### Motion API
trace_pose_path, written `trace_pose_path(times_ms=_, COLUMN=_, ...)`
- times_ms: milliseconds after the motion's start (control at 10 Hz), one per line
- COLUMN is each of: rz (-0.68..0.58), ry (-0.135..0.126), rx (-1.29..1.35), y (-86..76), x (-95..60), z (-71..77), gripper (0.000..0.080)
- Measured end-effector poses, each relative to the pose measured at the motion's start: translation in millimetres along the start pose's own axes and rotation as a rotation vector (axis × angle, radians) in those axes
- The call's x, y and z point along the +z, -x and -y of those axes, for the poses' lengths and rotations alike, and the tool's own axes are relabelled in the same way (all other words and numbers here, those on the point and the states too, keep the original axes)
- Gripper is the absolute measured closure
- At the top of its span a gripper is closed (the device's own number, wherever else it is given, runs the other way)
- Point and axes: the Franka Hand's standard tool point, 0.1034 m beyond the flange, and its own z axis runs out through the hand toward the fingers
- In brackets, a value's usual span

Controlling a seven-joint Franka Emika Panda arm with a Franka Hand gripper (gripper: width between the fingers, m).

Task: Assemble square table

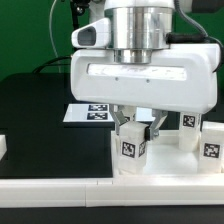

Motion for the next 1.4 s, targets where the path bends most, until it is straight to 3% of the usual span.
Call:
trace_pose_path(times_ms=300, rz=0.025, ry=0.011, rx=0.488, y=6.2, x=0.9, z=2.5, gripper=0.0511)
trace_pose_path(times_ms=400, rz=0.051, ry=-0.009, rx=0.669, y=6.5, x=0.9, z=3.0, gripper=0.0511)
trace_pose_path(times_ms=600, rz=0.103, ry=-0.076, rx=0.938, y=0.0, x=-0.2, z=1.8, gripper=0.0511)
trace_pose_path(times_ms=700, rz=0.105, ry=-0.075, rx=1.01, y=-0.7, x=-0.7, z=2.4, gripper=0.0511)
trace_pose_path(times_ms=900, rz=0.105, ry=-0.072, rx=1.021, y=0.3, x=0.1, z=2.6, gripper=0.0511)
trace_pose_path(times_ms=1000, rz=0.104, ry=-0.069, rx=0.974, y=0.9, x=0.4, z=2.2, gripper=0.0329)
trace_pose_path(times_ms=1100, rz=0.129, ry=-0.02, rx=0.818, y=9.6, x=3.1, z=-0.3, gripper=0.0214)
trace_pose_path(times_ms=1400, rz=0.146, ry=-0.051, rx=0.346, y=-1.2, x=-4.2, z=-11.2, gripper=0.0153)
